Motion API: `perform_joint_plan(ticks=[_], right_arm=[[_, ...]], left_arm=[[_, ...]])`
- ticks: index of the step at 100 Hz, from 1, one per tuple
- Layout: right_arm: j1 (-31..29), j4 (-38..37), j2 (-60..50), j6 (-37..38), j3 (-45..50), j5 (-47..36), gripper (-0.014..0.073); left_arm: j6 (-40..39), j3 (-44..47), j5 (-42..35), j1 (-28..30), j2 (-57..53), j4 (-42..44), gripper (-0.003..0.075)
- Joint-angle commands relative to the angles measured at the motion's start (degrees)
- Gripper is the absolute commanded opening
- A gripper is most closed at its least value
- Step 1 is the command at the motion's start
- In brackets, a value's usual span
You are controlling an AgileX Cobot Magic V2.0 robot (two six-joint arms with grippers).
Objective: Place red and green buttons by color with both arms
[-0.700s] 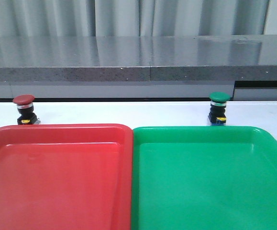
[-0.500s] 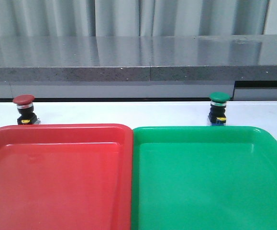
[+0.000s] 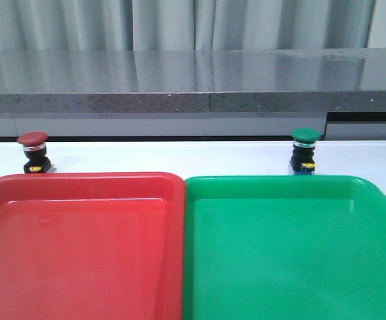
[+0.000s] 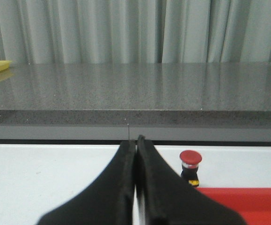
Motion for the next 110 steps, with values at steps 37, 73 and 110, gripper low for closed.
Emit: perform_joint_plan(ticks=[37,73,110], right_arm=[[-0.3,0.0,-1.0,-0.2,-0.8,-4.1,-0.0067],[-0.3,0.0,-1.0,-0.2,-0.8,-4.1,-0.0067],[-0.3,0.0,-1.0,-0.2,-0.8,-4.1,-0.0067]], left_arm=[[-0.2,-30.0,25.8,-0.3,26.0,-3.3,-0.0019],[-0.2,-34.4,30.8,-0.3,34.2,-6.7,-0.0019],[-0.2,-34.4,34.5,-0.3,34.6,-6.4,0.0012]])
